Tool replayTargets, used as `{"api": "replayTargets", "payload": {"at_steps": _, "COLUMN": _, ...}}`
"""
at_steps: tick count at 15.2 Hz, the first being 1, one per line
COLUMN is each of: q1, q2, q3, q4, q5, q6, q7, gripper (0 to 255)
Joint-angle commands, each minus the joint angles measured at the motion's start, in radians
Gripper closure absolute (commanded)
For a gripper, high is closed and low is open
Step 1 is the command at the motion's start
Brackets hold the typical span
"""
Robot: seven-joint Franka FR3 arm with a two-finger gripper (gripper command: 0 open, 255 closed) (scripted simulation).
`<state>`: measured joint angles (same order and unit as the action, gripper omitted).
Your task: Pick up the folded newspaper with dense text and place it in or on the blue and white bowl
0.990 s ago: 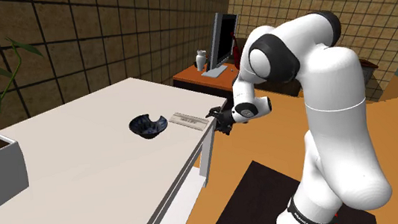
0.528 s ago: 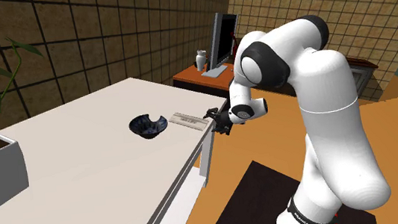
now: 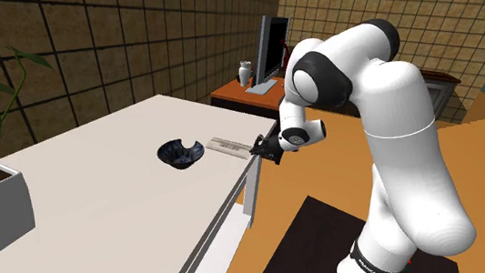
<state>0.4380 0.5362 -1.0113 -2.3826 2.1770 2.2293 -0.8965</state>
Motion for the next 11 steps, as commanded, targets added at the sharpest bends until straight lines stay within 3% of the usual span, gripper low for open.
{"api": "replayTargets", "payload": {"at_steps": 1, "q1": 0.001, "q2": 0.001, "q3": 0.002, "q4": 0.002, "q5": 0.0, "q6": -0.001, "q7": 0.001, "gripper": 255}}
{"api": "replayTargets", "payload": {"at_steps": 5, "q1": 0.002, "q2": -0.005, "q3": -0.002, "q4": -0.003, "q5": -0.003, "q6": -0.001, "q7": -0.001, "gripper": 255}}
{"api": "replayTargets", "payload": {"at_steps": 11, "q1": 0.062, "q2": -0.105, "q3": -0.066, "q4": -0.014, "q5": -0.084, "q6": 0.071, "q7": 0.035, "gripper": 255}}
